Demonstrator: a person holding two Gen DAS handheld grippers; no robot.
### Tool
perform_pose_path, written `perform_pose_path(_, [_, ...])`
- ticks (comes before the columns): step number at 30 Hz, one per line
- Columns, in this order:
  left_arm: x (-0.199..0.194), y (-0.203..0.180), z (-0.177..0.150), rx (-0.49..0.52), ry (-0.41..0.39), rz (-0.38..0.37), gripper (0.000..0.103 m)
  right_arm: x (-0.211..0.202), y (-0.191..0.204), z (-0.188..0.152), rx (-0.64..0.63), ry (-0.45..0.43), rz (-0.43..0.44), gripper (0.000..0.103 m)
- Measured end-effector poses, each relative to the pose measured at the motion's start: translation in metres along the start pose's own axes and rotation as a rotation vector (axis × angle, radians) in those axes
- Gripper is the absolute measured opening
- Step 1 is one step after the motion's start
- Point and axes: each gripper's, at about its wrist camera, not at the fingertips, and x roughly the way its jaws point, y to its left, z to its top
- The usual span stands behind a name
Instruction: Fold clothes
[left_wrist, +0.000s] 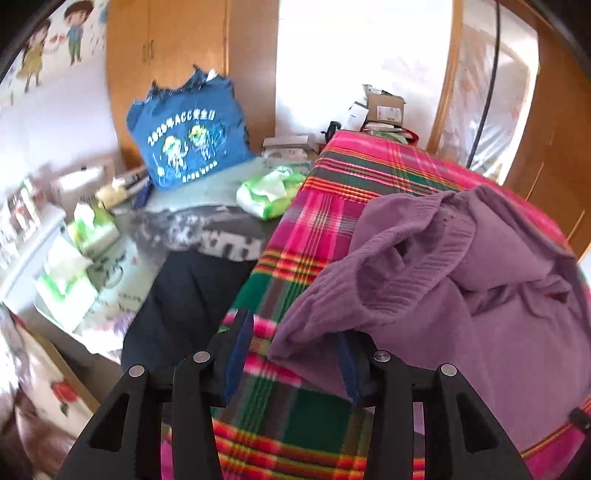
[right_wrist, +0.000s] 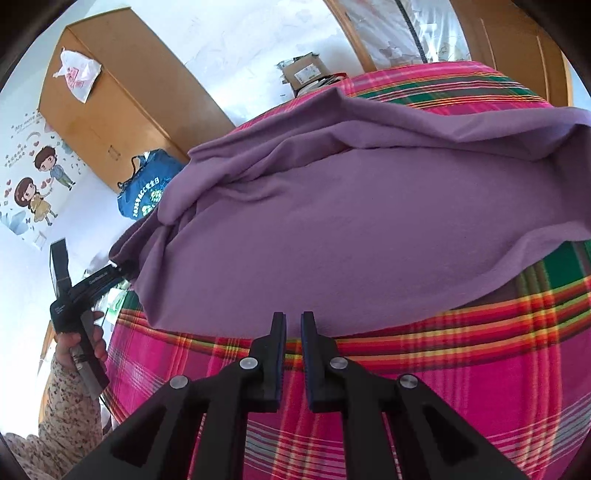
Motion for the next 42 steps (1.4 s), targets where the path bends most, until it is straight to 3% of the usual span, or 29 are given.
perform_pose_path(3, [0.000, -0.004, 0.006, 0.029, -0.018, -0.025, 0.046, 0.004, 0.008, -0.001, -0.017, 0.012, 0.015, 0.009])
perform_pose_path(7, [-0.003, -0.008, 0.017, 0.026, -0.042, -0.090, 0.044, 0.015, 0.025, -0.006, -0.075, 0.042, 0.031, 0.018])
perform_pose_path(10, [-0.002, -0.007, 0.024, -0.009, -0.035, -0.127, 0.025, 0.022, 0.038, -0.011, -0.119, 0.058, 0.035, 0.019])
perform_pose_path(13, [0.000, -0.004, 0.031, -0.052, -0.017, -0.157, 0.014, 0.029, 0.053, -0.014, -0.175, 0.075, 0.038, 0.020])
perform_pose_path(22, [-0.001, 0.009, 0.037, -0.135, 0.016, -0.232, 0.009, 0.051, 0.091, -0.016, -0.285, 0.116, 0.066, 0.025])
perform_pose_path(25, [-0.004, 0.014, 0.041, -0.164, 0.006, -0.234, 0.009, 0.064, 0.109, -0.017, -0.324, 0.157, 0.130, 0.027])
perform_pose_path(29, [-0.010, 0.019, 0.048, -0.199, -0.007, -0.247, 0.009, 0.073, 0.134, -0.018, -0.446, 0.132, 0.091, 0.040])
perform_pose_path(35, [-0.020, 0.034, 0.059, -0.268, -0.031, -0.238, 0.009, 0.079, 0.165, -0.038, -0.734, 0.071, -0.064, 0.043])
perform_pose_path(39, [-0.024, 0.042, 0.064, -0.296, -0.045, -0.231, 0.009, 0.070, 0.162, -0.038, -0.749, 0.046, -0.079, 0.043])
perform_pose_path(42, [-0.025, 0.046, 0.065, -0.312, -0.050, -0.224, 0.009, 0.068, 0.155, -0.038, -0.797, 0.031, -0.168, 0.043])
